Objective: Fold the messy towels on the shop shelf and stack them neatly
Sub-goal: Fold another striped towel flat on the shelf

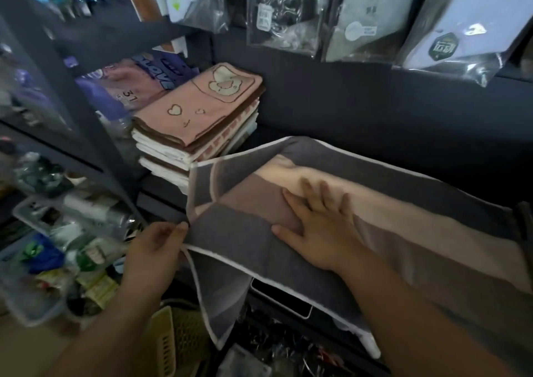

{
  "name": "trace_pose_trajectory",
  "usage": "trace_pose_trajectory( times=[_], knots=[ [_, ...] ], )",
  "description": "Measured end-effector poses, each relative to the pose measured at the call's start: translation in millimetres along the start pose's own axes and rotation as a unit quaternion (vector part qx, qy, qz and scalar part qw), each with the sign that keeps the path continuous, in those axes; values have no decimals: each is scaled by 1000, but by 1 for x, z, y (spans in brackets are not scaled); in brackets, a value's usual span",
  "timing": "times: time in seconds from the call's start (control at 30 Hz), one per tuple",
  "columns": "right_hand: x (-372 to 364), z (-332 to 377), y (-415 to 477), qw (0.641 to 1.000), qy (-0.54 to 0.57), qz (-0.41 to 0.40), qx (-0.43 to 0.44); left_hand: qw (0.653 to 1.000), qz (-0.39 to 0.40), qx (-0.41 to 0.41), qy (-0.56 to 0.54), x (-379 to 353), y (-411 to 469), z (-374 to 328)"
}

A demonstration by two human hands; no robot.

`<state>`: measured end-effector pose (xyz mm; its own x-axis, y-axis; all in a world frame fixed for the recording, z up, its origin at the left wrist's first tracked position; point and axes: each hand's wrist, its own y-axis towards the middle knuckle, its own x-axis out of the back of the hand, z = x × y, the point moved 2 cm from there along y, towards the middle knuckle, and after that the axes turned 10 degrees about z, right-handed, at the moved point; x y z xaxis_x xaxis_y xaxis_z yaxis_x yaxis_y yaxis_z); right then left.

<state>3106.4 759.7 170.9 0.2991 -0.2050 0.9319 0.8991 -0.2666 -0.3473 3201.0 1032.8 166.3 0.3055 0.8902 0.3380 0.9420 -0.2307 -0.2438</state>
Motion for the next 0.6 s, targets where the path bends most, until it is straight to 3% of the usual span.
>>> trace_pose_trajectory(
  times=[0.17, 0.37, 0.6],
  knots=[
    [1, 0, 0, 1000, -2, -1, -5, 987, 116, 84, -74, -18, -3, 6],
    [1, 0, 2, 1000, -1, -3, -9, 927, 83, 192, -311, -16, 7, 11],
    [2, 1, 0, 1000, 8, -4, -6, 925, 128, 193, -301, -21, -2, -3]
  ],
)
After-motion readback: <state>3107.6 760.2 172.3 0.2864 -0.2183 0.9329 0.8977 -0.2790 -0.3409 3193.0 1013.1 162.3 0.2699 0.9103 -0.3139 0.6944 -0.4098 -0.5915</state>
